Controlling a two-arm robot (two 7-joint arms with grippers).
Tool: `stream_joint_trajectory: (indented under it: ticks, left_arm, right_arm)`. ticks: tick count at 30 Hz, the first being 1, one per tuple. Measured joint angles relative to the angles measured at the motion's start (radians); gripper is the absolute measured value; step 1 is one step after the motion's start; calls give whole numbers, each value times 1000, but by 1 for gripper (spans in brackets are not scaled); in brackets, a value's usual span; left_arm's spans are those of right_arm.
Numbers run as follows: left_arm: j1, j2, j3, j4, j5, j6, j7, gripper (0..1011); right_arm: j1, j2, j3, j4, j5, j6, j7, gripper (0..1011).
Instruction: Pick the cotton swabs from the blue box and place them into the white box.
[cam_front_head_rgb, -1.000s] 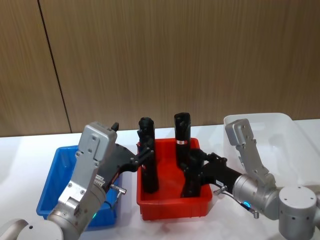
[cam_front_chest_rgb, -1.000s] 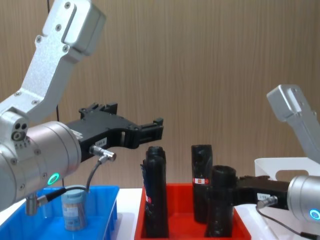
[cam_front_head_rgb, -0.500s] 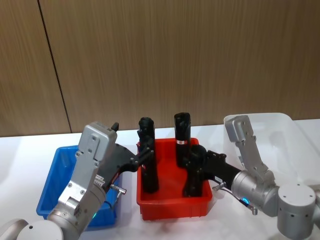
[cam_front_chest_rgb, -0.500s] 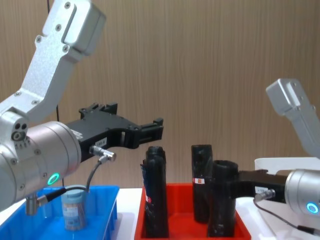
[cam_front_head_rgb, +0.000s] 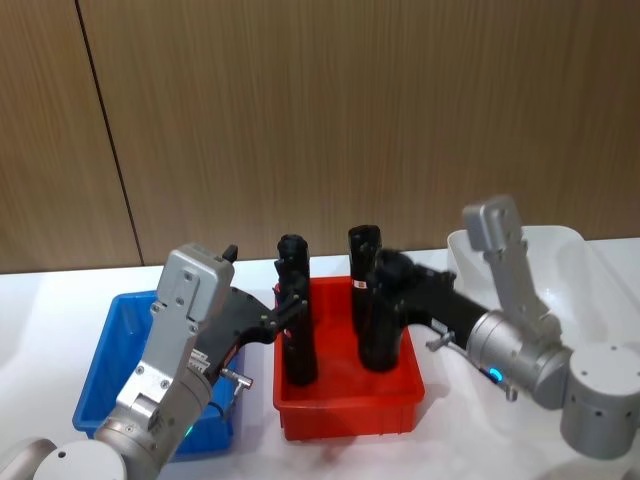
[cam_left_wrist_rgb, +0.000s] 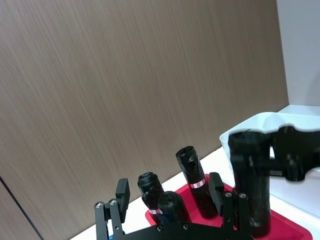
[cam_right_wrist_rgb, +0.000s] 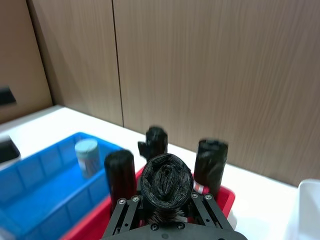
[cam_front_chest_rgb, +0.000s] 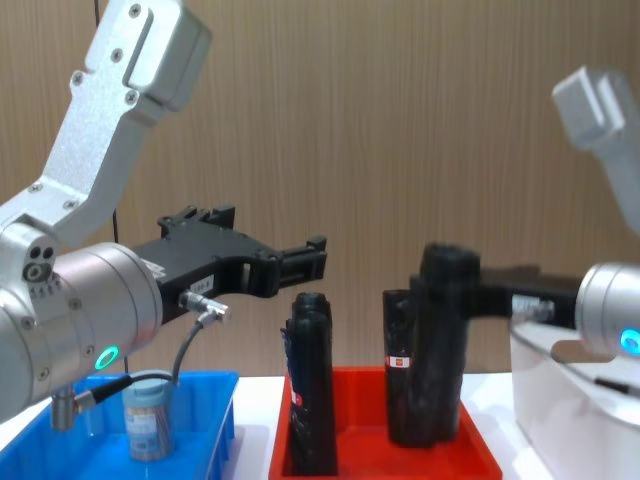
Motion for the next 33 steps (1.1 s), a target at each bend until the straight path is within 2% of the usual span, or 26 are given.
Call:
stream_joint_trajectory:
  ticks: [7,14,24,33]
  left_arm:
    - [0,0,0,0,0,0,0,1004]
    - [0,0,0,0,0,0,0,1004]
    - [0,0,0,0,0,0,0,1004]
    - [0,0,0,0,0,0,0,1004]
  right_arm:
    - [-5,23,27,-88,23,2,-32,360]
    - [-7,55,61,-139,31,4,-64,359]
    - [-8,110,115,-160,25,10,-99,360]
    - [-3,145,151,-127,16,16,-118,359]
